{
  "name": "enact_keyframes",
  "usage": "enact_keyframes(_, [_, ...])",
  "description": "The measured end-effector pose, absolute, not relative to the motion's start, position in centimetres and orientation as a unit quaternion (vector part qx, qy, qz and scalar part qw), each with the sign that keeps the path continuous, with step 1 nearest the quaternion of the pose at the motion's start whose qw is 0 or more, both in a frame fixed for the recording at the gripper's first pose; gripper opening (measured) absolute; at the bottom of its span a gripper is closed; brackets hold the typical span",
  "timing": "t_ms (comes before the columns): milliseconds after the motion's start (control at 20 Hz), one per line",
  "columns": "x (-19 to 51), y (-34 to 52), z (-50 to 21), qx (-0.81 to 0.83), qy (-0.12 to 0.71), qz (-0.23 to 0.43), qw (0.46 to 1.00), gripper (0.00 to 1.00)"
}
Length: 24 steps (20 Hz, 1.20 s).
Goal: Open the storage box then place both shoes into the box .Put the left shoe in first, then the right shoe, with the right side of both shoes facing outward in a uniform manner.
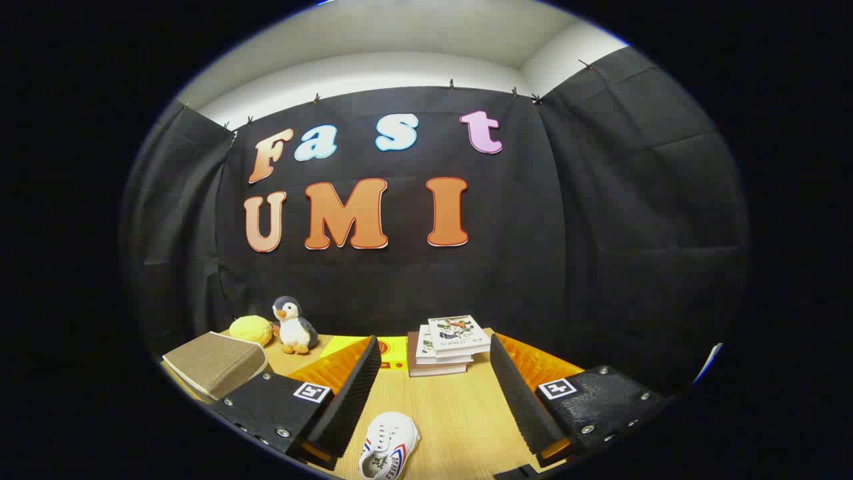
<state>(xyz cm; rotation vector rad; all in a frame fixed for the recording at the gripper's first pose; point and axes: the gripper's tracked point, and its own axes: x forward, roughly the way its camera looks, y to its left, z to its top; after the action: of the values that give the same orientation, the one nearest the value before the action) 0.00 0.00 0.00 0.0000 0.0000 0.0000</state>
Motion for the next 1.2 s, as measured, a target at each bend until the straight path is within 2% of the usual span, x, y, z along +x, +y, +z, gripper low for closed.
enact_keyframes(700, [2.0, 9.2, -1.8, -0.017, 0.026, 0.066, 0.997, 0.98])
enact_keyframes(1200, [2.7, 11.9, -3.6, 0.033, 0.064, 0.115, 0.991, 0.98])
